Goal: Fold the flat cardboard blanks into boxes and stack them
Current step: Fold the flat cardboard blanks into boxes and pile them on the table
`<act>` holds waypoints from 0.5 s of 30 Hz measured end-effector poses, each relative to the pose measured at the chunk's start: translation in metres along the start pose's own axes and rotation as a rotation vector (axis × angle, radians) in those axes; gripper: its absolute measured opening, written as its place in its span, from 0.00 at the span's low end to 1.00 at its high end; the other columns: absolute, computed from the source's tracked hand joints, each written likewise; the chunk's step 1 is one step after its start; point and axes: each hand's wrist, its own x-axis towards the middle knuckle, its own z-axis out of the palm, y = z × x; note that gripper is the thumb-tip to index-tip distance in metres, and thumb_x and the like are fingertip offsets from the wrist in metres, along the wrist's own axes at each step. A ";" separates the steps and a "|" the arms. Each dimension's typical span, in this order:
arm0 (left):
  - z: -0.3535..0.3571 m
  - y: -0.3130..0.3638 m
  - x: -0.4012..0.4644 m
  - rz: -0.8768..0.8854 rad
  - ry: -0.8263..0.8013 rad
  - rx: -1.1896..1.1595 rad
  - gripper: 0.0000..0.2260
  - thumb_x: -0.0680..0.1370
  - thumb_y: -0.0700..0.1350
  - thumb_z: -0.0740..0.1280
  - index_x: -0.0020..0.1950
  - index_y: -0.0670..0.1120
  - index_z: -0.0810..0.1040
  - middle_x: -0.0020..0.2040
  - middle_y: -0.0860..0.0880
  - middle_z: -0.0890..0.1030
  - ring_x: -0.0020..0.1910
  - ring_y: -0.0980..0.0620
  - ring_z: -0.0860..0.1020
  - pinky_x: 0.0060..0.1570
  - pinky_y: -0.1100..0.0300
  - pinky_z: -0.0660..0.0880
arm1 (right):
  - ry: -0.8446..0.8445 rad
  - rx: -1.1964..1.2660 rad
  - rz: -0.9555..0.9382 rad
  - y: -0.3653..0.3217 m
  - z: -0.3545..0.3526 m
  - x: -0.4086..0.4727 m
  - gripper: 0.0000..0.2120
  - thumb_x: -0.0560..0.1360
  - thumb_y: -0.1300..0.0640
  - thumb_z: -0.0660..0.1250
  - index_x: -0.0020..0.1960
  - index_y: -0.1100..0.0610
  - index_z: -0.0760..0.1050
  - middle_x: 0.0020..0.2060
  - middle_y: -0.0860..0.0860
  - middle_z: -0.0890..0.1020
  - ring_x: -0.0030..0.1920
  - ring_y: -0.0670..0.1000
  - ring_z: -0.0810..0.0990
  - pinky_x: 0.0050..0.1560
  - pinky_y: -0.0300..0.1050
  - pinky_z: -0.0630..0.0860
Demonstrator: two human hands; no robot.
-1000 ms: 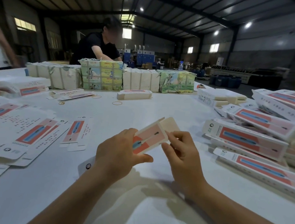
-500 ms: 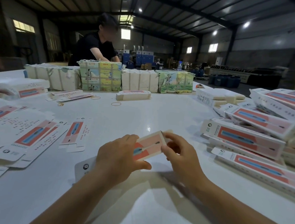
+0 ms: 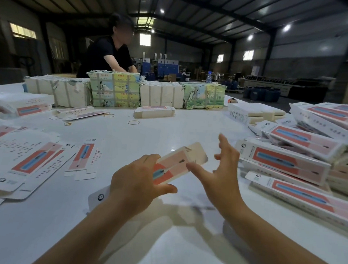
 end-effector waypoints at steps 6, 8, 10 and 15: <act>0.001 0.000 -0.003 0.041 -0.116 0.002 0.32 0.65 0.71 0.65 0.63 0.56 0.67 0.51 0.60 0.73 0.45 0.56 0.76 0.44 0.64 0.76 | -0.349 0.751 0.409 -0.004 -0.001 0.003 0.18 0.69 0.72 0.69 0.56 0.60 0.74 0.47 0.60 0.83 0.49 0.59 0.84 0.48 0.46 0.82; 0.002 0.001 -0.001 0.039 -0.112 0.019 0.30 0.65 0.71 0.65 0.61 0.56 0.67 0.50 0.60 0.72 0.44 0.56 0.76 0.43 0.64 0.76 | -0.278 0.434 0.151 -0.004 0.001 -0.005 0.10 0.74 0.66 0.68 0.55 0.59 0.77 0.45 0.56 0.84 0.45 0.55 0.83 0.46 0.38 0.80; 0.003 0.003 -0.001 0.032 -0.087 0.054 0.29 0.65 0.71 0.64 0.59 0.56 0.68 0.50 0.59 0.74 0.42 0.57 0.75 0.42 0.64 0.76 | -0.218 -0.004 -0.099 -0.003 0.005 -0.013 0.13 0.79 0.60 0.63 0.63 0.56 0.75 0.47 0.48 0.82 0.41 0.45 0.79 0.42 0.25 0.72; 0.004 0.002 -0.002 0.032 -0.015 0.093 0.29 0.67 0.70 0.64 0.60 0.55 0.69 0.53 0.57 0.77 0.41 0.57 0.72 0.43 0.65 0.73 | -0.235 -0.167 -0.199 -0.002 0.015 -0.021 0.20 0.82 0.52 0.56 0.73 0.50 0.64 0.56 0.46 0.77 0.50 0.41 0.75 0.46 0.18 0.65</act>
